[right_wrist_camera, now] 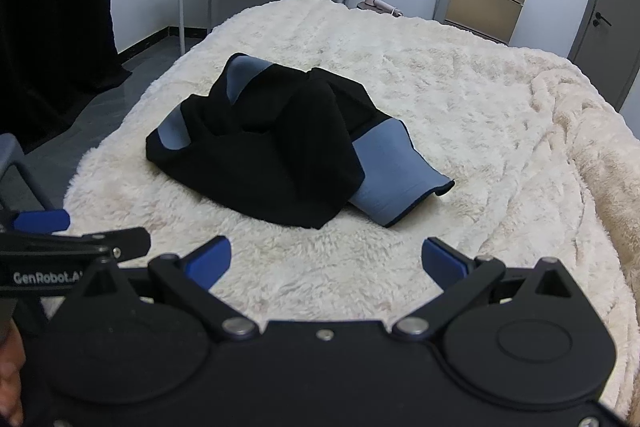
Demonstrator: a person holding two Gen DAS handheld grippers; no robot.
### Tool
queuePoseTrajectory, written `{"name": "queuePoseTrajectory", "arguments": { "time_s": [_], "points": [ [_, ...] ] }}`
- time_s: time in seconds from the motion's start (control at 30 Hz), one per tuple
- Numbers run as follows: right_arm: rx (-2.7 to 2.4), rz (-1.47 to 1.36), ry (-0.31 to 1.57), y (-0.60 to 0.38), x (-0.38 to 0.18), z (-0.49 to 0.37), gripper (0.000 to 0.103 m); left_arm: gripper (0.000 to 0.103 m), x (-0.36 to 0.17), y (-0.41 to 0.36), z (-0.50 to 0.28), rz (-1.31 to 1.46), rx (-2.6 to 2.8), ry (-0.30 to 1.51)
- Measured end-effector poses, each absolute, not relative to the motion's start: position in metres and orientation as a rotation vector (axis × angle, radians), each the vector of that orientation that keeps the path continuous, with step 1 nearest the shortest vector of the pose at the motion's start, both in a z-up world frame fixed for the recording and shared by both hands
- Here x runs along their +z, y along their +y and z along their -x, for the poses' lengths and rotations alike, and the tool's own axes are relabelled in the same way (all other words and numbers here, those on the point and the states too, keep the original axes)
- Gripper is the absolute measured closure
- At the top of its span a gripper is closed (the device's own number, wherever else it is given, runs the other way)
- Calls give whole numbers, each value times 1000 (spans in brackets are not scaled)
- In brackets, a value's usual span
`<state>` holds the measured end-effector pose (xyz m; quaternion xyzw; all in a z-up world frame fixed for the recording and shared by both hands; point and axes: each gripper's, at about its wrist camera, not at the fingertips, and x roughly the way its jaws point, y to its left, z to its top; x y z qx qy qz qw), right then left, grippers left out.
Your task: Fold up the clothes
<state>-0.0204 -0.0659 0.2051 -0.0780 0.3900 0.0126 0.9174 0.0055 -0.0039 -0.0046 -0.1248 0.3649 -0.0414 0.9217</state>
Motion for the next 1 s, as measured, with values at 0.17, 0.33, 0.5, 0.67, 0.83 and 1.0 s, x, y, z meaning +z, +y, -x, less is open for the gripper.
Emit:
{"name": "queuePoseTrajectory", "arguments": {
  "time_s": [0.17, 0.33, 0.5, 0.67, 0.83, 1.0],
  "points": [
    [28, 160, 801, -65, 205, 20, 0, 0, -5, -1, -5, 265, -83, 750],
    [29, 163, 797, -63, 206, 22, 0, 0, -6, -4, -7, 261, -81, 752],
    [27, 162, 798, -63, 207, 22, 0, 0, -6, -4, -7, 260, -85, 750],
    [30, 143, 807, -66, 205, 21, 0, 0, -7, -5, -8, 249, -77, 755],
    [34, 119, 814, -69, 201, 21, 0, 0, -8, -7, -8, 232, -63, 761],
    [39, 95, 820, -73, 196, 20, 0, 0, -9, -10, -9, 216, -53, 767]
  ]
}}
